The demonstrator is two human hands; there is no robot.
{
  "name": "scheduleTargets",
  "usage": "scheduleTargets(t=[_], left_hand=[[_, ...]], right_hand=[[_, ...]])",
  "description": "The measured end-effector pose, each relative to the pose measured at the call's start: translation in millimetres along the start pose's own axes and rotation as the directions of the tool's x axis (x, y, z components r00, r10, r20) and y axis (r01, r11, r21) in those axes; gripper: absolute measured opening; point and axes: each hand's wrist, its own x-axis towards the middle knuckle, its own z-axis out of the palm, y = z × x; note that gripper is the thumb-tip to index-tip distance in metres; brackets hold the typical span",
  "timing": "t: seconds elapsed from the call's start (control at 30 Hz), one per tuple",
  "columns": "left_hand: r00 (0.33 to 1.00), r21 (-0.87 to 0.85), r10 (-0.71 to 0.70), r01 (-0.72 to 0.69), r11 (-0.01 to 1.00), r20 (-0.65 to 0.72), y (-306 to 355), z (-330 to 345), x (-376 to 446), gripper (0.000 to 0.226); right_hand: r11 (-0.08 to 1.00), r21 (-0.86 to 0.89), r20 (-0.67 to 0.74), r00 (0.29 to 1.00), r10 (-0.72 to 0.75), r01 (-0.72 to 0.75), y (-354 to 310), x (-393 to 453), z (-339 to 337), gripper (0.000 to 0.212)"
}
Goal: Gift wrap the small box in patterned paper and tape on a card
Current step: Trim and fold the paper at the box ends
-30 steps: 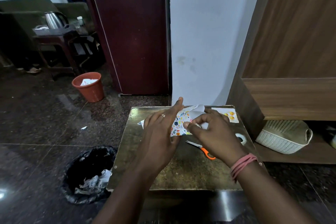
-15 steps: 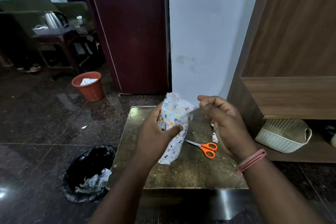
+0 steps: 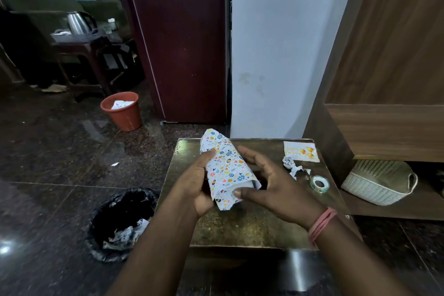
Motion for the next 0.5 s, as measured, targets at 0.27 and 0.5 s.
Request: scheduleTargets(t=[0.27,0.5], left_hand=[[0.999,0.111,0.012,-0.008,0.994,-0.035,-1,-3,4,0.046],[0.998,0.188,0.064,-0.061,0.98,-0.011,-8,0,5,0.046]], right_hand=[[0.998,-0.021,-0.014,0.999,0.051,-0.051,4,0,6,0.079],[0.999,-0.006,-0.061,0.997,0.051,-0.051,11,-1,12,0.077]])
